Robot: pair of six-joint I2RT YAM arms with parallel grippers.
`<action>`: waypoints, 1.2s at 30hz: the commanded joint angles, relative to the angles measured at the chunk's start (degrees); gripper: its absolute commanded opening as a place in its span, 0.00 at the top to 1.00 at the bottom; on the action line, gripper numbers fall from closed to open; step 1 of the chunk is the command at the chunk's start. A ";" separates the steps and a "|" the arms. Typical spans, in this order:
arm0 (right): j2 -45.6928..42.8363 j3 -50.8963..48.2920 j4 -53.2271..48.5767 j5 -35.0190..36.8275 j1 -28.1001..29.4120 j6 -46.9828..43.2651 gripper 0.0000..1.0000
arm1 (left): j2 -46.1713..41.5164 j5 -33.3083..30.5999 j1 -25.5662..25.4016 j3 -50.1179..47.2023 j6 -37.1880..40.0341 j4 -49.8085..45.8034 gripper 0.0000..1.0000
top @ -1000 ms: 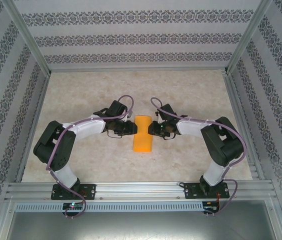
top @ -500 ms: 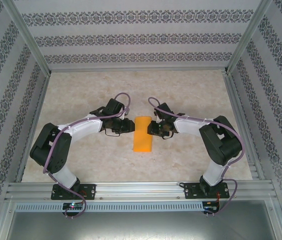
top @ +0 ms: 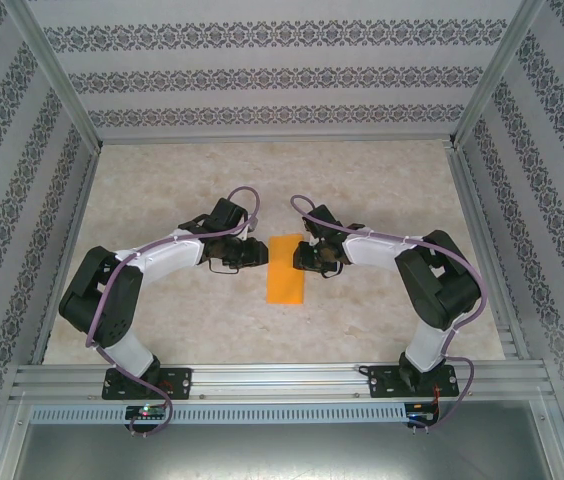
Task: Fold a paper plane with a square sheet of paper (pick it up from the middle)
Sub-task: Fold the square sheet of paper in half at the center of the table.
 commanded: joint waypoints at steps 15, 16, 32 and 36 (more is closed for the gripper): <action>4.55 1.49 2.46 -1.31 2.70 0.56 0.68 | -1.68 0.18 0.67 -1.75 -0.08 -0.14 0.65; 4.57 1.56 2.47 -1.29 2.76 0.65 0.67 | -1.67 0.27 0.66 -1.73 -0.16 -0.03 0.65; 5.16 2.74 0.52 -0.83 3.15 -1.15 0.67 | -0.77 1.39 0.62 -1.87 -0.20 0.78 0.65; 5.51 3.24 0.04 -0.73 3.27 -1.68 0.67 | -0.70 1.54 0.64 -1.64 -0.28 0.86 0.65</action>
